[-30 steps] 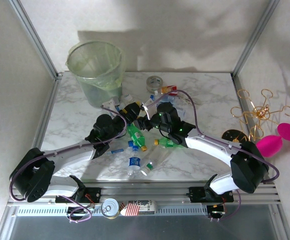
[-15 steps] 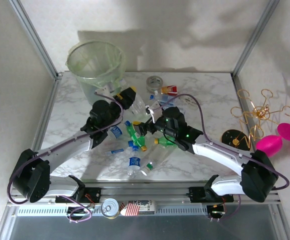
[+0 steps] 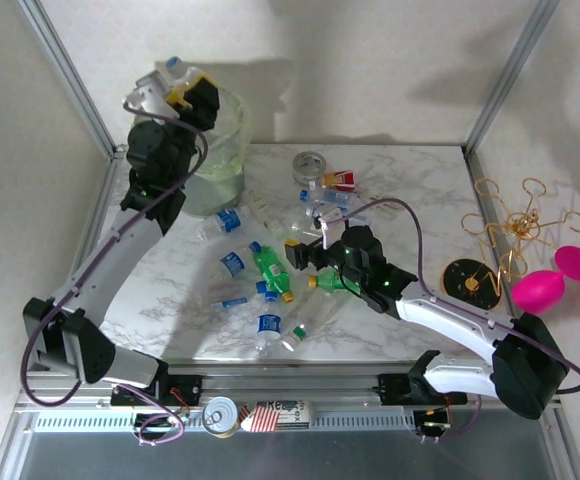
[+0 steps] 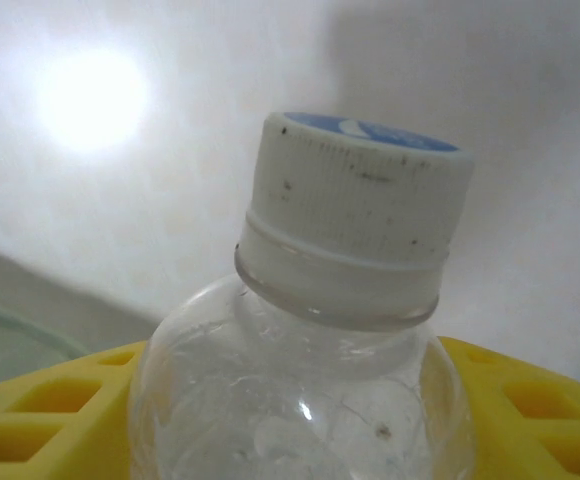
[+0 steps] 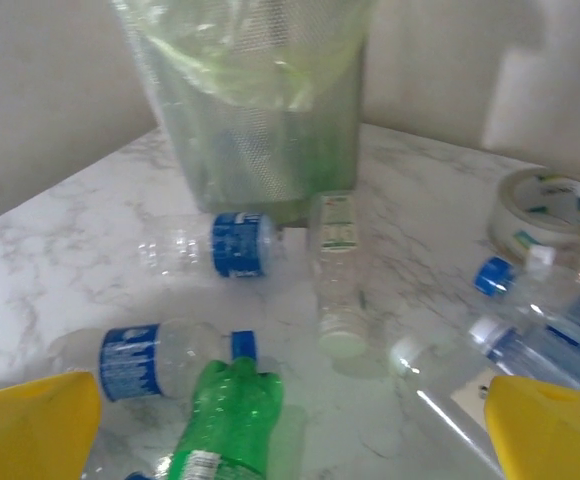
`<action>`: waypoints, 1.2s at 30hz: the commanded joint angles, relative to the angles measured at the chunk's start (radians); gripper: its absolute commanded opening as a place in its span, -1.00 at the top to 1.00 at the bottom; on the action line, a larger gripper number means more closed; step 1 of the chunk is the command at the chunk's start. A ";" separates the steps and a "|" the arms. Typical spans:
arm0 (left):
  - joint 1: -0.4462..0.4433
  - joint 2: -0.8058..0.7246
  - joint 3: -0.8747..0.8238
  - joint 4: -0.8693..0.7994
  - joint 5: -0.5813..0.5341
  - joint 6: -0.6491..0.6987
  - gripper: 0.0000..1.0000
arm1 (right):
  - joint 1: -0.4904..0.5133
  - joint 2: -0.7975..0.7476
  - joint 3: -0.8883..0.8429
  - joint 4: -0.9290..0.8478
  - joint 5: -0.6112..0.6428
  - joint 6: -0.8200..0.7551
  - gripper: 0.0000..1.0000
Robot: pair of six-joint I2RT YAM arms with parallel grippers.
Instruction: Put the plastic bottles in the bin
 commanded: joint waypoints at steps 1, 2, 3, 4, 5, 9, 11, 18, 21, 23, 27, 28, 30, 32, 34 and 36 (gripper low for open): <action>0.052 0.097 0.103 -0.095 -0.040 0.085 0.25 | -0.020 -0.015 -0.010 -0.010 0.100 0.077 -0.98; 0.065 0.124 0.128 -0.115 -0.048 0.087 0.25 | -0.024 -0.017 -0.011 -0.014 0.104 0.084 -0.97; 0.077 0.144 0.146 -0.123 -0.059 0.089 0.25 | -0.026 -0.022 -0.017 -0.014 0.109 0.091 -0.98; 0.089 0.167 0.162 -0.126 -0.073 0.092 0.25 | -0.026 -0.024 -0.020 -0.014 0.119 0.100 -0.97; 0.098 0.189 0.178 -0.128 -0.084 0.096 0.25 | -0.027 -0.028 -0.021 -0.016 0.132 0.109 -0.97; 0.126 0.283 0.244 -0.166 -0.127 0.106 0.25 | -0.031 -0.035 -0.028 -0.024 0.174 0.116 -0.98; 0.138 0.336 0.284 -0.202 -0.142 0.109 0.25 | -0.032 -0.040 -0.028 -0.030 0.180 0.115 -0.98; 0.155 0.452 0.359 -0.293 -0.153 0.114 0.20 | -0.032 -0.036 -0.024 -0.046 0.186 0.134 -0.98; 0.155 0.468 0.365 -0.317 -0.142 0.102 -0.03 | -0.033 -0.027 -0.016 -0.056 0.194 0.145 -0.98; 0.155 0.469 0.363 -0.325 -0.128 0.096 -0.42 | -0.033 -0.023 -0.013 -0.060 0.199 0.151 -0.98; 0.154 0.451 0.364 -0.330 -0.111 0.090 -0.84 | -0.036 -0.001 0.004 -0.078 0.212 0.158 -0.98; 0.154 0.444 0.365 -0.330 -0.106 0.087 -0.95 | -0.039 0.004 0.012 -0.085 0.220 0.162 -0.98; 0.152 0.426 0.363 -0.330 -0.092 0.088 -0.99 | -0.040 0.014 0.022 -0.095 0.236 0.172 -0.98; 0.146 0.401 0.359 -0.335 -0.089 0.095 -0.99 | -0.045 0.022 0.030 -0.105 0.254 0.189 -0.97; 0.136 0.370 0.346 -0.335 -0.084 0.111 -0.99 | -0.048 0.029 0.033 -0.112 0.267 0.204 -0.98; 0.121 0.330 0.327 -0.332 -0.086 0.127 -0.99 | -0.050 0.031 0.030 -0.121 0.274 0.216 -0.97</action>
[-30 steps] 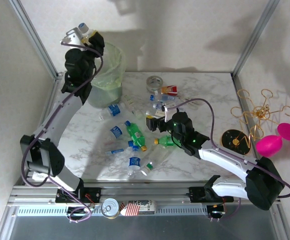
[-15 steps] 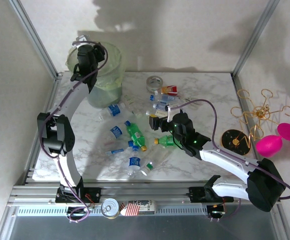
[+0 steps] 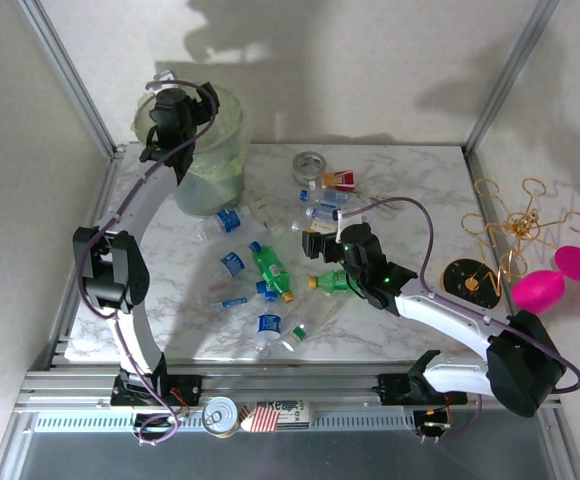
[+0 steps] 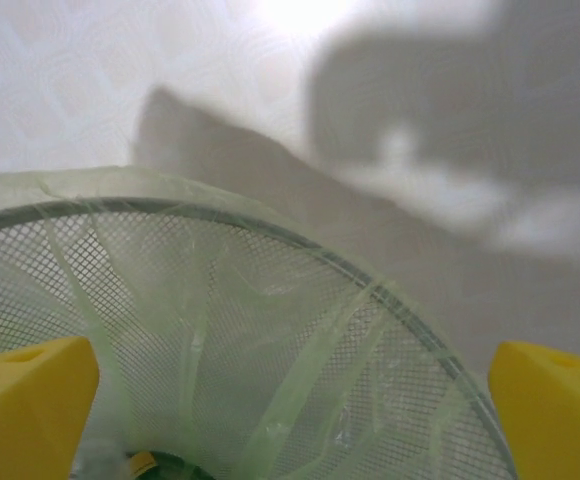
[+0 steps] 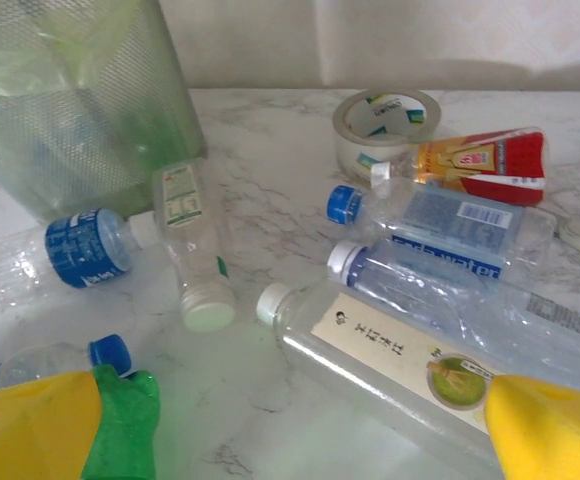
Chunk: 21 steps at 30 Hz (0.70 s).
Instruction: Put the plastic bottles in the bin
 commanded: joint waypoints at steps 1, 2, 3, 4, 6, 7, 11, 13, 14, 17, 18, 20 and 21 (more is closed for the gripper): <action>-0.028 -0.126 -0.017 0.002 0.021 0.040 -0.99 | -0.010 0.006 0.030 -0.021 0.043 0.042 -0.97; -0.039 -0.154 -0.036 0.013 0.027 0.053 -0.99 | -0.011 0.007 0.027 -0.025 0.042 0.050 -0.98; -0.050 -0.183 -0.060 0.026 0.027 0.065 -0.99 | -0.013 0.006 0.028 -0.032 0.041 0.057 -0.98; -0.067 -0.217 -0.091 0.050 0.025 0.074 -0.99 | -0.014 0.004 0.030 -0.044 0.037 0.066 -0.98; -0.092 -0.288 -0.162 0.093 0.029 0.082 -0.99 | -0.015 0.001 0.037 -0.063 0.020 0.079 -0.98; -0.100 -0.322 -0.191 0.103 0.036 0.073 -0.99 | -0.015 0.000 0.040 -0.076 0.012 0.088 -0.98; -0.130 -0.424 -0.280 0.099 0.094 -0.005 -0.99 | -0.017 -0.004 0.079 -0.191 0.002 0.180 -0.98; -0.168 -0.483 -0.367 0.129 0.115 -0.023 -0.99 | -0.019 -0.005 0.101 -0.272 -0.002 0.241 -0.98; -0.187 -0.514 -0.422 0.167 0.124 -0.026 -0.99 | -0.019 -0.003 0.110 -0.309 -0.006 0.264 -0.98; -0.253 -0.611 -0.616 0.308 0.119 -0.086 -0.99 | -0.021 -0.002 0.132 -0.425 -0.005 0.356 -0.98; -0.271 -0.634 -0.670 0.342 0.117 -0.115 -0.99 | -0.021 -0.002 0.138 -0.472 -0.007 0.399 -0.98; -0.305 -0.668 -0.769 0.395 0.110 -0.168 -0.99 | -0.022 -0.002 0.144 -0.537 -0.038 0.479 -0.97; -0.323 -0.683 -0.819 0.421 0.107 -0.193 -0.99 | -0.022 -0.004 0.138 -0.561 -0.067 0.509 -0.97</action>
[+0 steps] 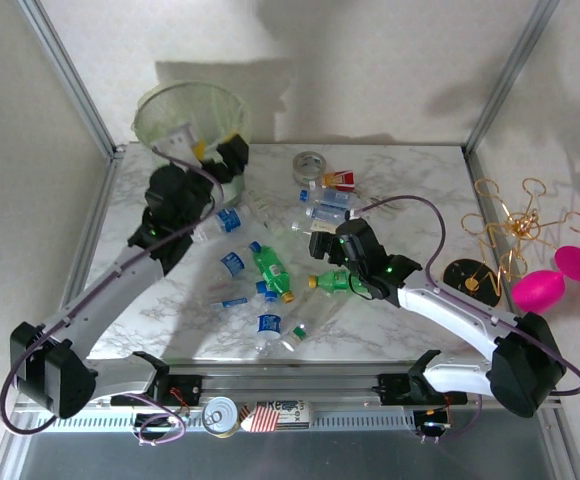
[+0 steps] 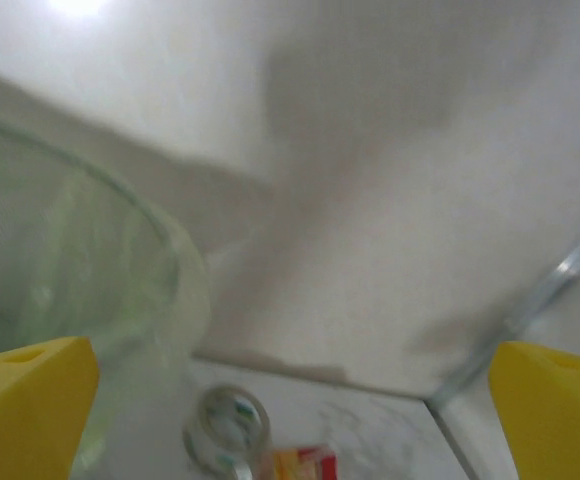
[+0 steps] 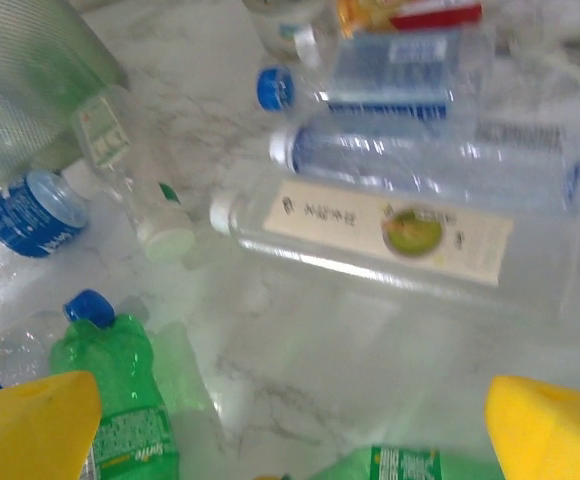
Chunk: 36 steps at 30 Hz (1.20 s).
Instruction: Put the plastic bottles in the bin
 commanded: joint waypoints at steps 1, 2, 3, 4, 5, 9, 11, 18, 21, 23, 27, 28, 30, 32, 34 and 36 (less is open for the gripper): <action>-0.050 -0.046 -0.145 0.142 0.006 -0.118 -0.99 | -0.007 -0.009 0.013 -0.177 -0.067 0.182 -0.97; -0.066 -0.053 -0.178 0.155 0.005 -0.129 -0.99 | -0.006 -0.014 0.002 -0.194 -0.085 0.211 -0.97; -0.088 -0.061 -0.208 0.153 -0.003 -0.134 -0.99 | -0.007 -0.024 -0.014 -0.209 -0.102 0.241 -0.97; -0.112 -0.064 -0.236 0.148 -0.012 -0.136 -0.99 | -0.006 -0.033 -0.030 -0.220 -0.120 0.272 -0.97; -0.132 -0.068 -0.258 0.149 -0.011 -0.134 -0.99 | -0.007 -0.041 -0.042 -0.230 -0.136 0.293 -0.97; -0.218 -0.076 -0.374 0.205 0.019 -0.167 -0.99 | -0.007 -0.078 -0.074 -0.273 -0.166 0.339 -0.95; -0.250 -0.073 -0.400 0.198 0.023 -0.181 -0.99 | -0.007 -0.094 -0.076 -0.310 -0.157 0.367 -0.95; -0.348 -0.027 -0.457 0.227 -0.071 -0.145 -0.99 | -0.020 -0.088 -0.141 -0.238 -0.262 0.470 -0.95; -0.363 -0.014 -0.476 0.291 -0.094 -0.142 -0.99 | -0.041 -0.057 -0.140 -0.184 -0.276 0.474 -0.96; -0.367 -0.012 -0.484 0.315 -0.120 -0.152 -0.99 | -0.044 -0.046 -0.143 -0.139 -0.285 0.478 -0.97; -0.374 -0.014 -0.491 0.332 -0.172 -0.150 -0.99 | -0.122 -0.039 -0.197 -0.001 -0.348 0.514 -0.97; -0.375 -0.015 -0.495 0.339 -0.182 -0.153 -0.99 | -0.136 -0.037 -0.211 0.027 -0.358 0.526 -0.97; -0.375 -0.022 -0.507 0.351 -0.202 -0.166 -0.99 | -0.167 -0.032 -0.244 0.077 -0.382 0.552 -0.97; -0.375 -0.024 -0.517 0.363 -0.198 -0.168 -0.99 | -0.185 -0.027 -0.266 0.122 -0.387 0.565 -0.97; -0.375 -0.022 -0.516 0.358 -0.192 -0.170 -0.99 | -0.196 -0.024 -0.279 0.161 -0.379 0.577 -0.97; -0.375 -0.013 -0.503 0.327 -0.194 -0.178 -0.99 | -0.203 -0.018 -0.289 0.199 -0.375 0.590 -0.97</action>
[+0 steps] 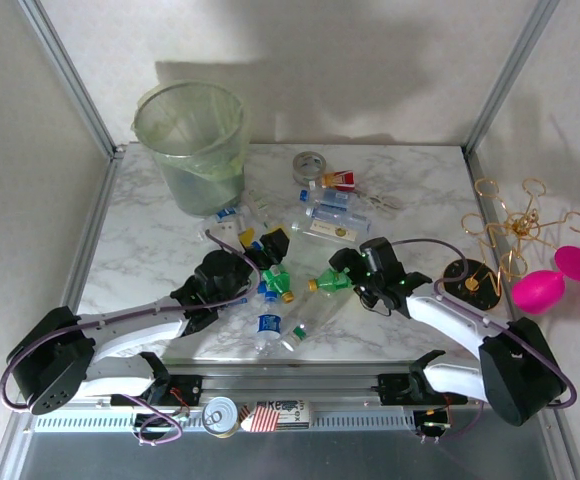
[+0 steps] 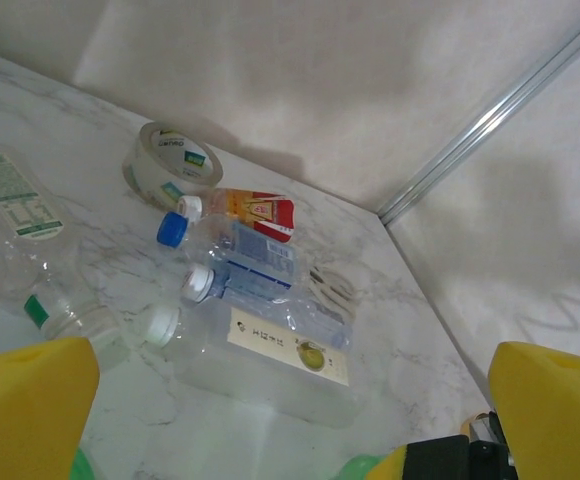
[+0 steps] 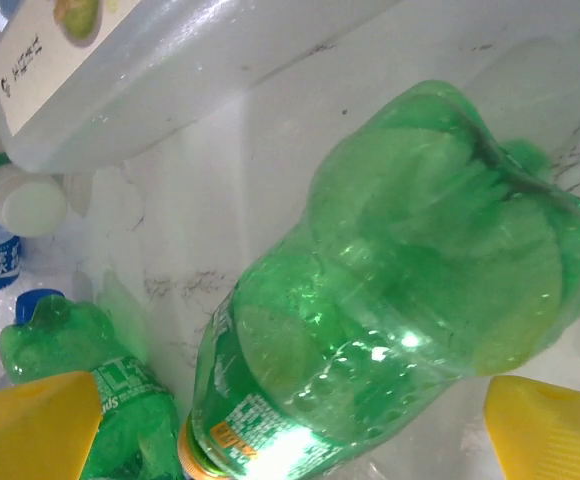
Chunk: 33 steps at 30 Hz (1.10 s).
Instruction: Put the plastic bottles in the bin
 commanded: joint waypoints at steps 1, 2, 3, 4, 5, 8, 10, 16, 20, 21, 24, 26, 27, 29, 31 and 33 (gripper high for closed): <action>-0.009 0.002 0.011 -0.004 -0.025 -0.020 -0.99 | -0.011 0.013 -0.022 0.118 -0.005 0.047 -0.97; -0.009 0.007 0.015 -0.009 -0.020 -0.023 -0.99 | -0.012 0.019 -0.026 0.135 0.001 0.047 -0.97; -0.009 0.011 0.019 -0.013 -0.016 -0.028 -0.99 | -0.014 0.030 -0.029 0.144 0.010 0.051 -0.97; -0.009 0.014 0.019 -0.016 -0.012 -0.030 -0.99 | -0.015 0.038 -0.032 0.152 0.015 0.054 -0.97; -0.009 0.016 0.021 -0.017 -0.012 -0.032 -0.99 | -0.017 0.050 -0.036 0.165 0.019 0.056 -0.96; -0.009 0.014 0.021 -0.013 -0.013 -0.023 -0.99 | -0.018 0.080 -0.048 0.194 0.045 0.064 -0.92; -0.009 0.007 0.019 -0.013 -0.024 -0.020 -0.99 | -0.018 0.094 -0.057 0.217 0.056 0.075 -0.90; -0.009 -0.006 0.016 -0.019 -0.036 -0.011 -0.99 | -0.021 0.146 -0.071 0.277 0.061 0.099 -0.77; -0.009 -0.008 0.013 -0.028 -0.040 -0.015 -0.99 | -0.023 0.177 -0.068 0.292 0.063 0.098 -0.70; -0.009 -0.010 0.015 -0.031 -0.045 -0.019 -0.99 | -0.023 0.184 -0.068 0.292 0.067 0.098 -0.69; -0.009 -0.020 0.006 -0.038 -0.075 -0.027 -0.99 | -0.022 0.198 -0.073 0.287 0.084 0.102 -0.63; -0.009 -0.032 -0.003 -0.035 -0.091 -0.029 -0.99 | -0.023 0.205 -0.083 0.304 0.087 0.104 -0.58; -0.009 -0.037 -0.006 -0.035 -0.097 -0.029 -0.99 | -0.022 0.206 -0.089 0.312 0.087 0.108 -0.55; -0.009 -0.046 -0.012 -0.033 -0.107 -0.030 -0.99 | -0.023 0.208 -0.095 0.333 0.085 0.112 -0.49; -0.009 -0.054 -0.014 -0.035 -0.110 -0.028 -0.99 | -0.022 0.210 -0.097 0.345 0.083 0.112 -0.41; -0.009 -0.057 -0.013 -0.039 -0.113 -0.023 -0.99 | -0.023 0.209 -0.090 0.347 0.084 0.101 -0.34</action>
